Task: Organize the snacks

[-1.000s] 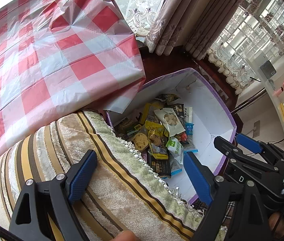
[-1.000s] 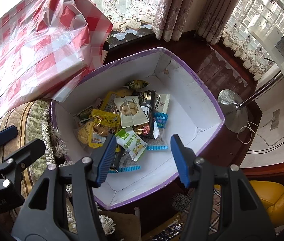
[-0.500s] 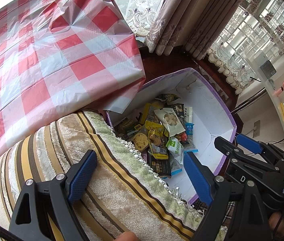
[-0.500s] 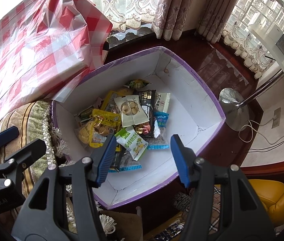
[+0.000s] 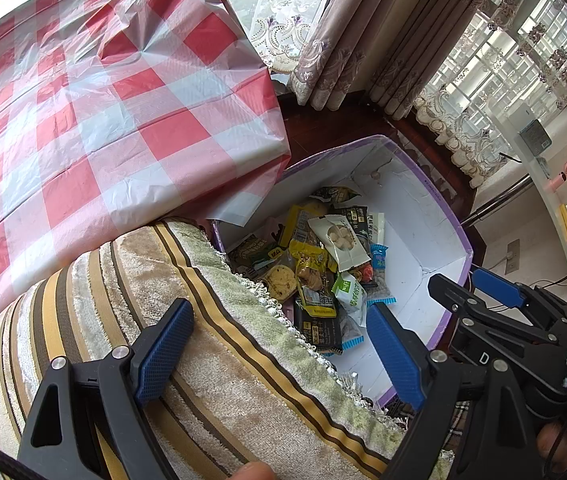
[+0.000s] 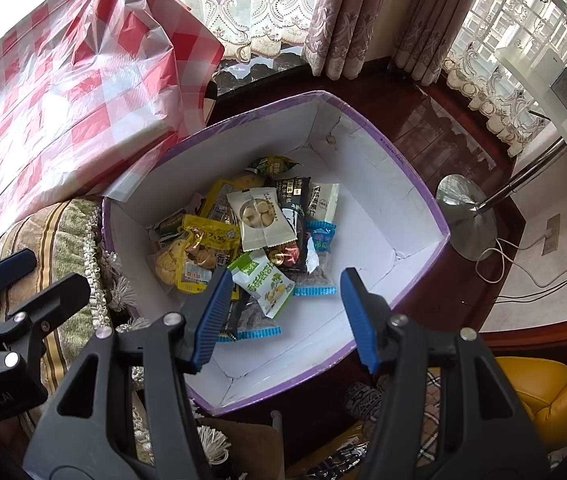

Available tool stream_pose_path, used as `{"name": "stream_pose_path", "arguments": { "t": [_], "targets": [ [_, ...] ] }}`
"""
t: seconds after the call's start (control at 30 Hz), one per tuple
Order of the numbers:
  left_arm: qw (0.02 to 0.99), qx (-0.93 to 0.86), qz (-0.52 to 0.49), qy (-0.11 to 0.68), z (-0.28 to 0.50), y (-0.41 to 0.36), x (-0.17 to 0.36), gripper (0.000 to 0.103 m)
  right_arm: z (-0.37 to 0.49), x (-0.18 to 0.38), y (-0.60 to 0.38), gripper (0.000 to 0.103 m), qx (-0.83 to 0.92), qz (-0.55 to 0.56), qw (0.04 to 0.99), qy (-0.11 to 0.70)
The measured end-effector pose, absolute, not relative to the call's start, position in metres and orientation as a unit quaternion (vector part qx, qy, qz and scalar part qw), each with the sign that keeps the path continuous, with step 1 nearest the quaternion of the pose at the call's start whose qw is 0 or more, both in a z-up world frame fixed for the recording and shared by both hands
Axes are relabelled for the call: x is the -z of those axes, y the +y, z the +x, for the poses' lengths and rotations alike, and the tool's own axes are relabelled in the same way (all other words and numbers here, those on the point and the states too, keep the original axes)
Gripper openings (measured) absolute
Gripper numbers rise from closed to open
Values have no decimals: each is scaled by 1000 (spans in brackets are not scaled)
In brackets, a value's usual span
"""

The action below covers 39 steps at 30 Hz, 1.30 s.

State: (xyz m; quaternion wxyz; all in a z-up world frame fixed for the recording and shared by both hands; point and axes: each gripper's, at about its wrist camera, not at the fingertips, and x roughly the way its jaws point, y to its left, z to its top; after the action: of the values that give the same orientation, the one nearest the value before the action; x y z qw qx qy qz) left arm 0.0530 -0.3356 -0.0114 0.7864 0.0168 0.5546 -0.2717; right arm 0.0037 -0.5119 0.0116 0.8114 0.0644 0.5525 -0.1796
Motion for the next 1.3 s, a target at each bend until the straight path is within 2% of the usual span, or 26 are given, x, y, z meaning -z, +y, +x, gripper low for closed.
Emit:
{"name": "stream_pose_path", "arguments": {
  "t": [1.3],
  "targets": [
    [787, 271, 18, 554, 53, -336, 12, 89, 1, -10, -516, 60, 184, 61, 811, 552]
  ]
}}
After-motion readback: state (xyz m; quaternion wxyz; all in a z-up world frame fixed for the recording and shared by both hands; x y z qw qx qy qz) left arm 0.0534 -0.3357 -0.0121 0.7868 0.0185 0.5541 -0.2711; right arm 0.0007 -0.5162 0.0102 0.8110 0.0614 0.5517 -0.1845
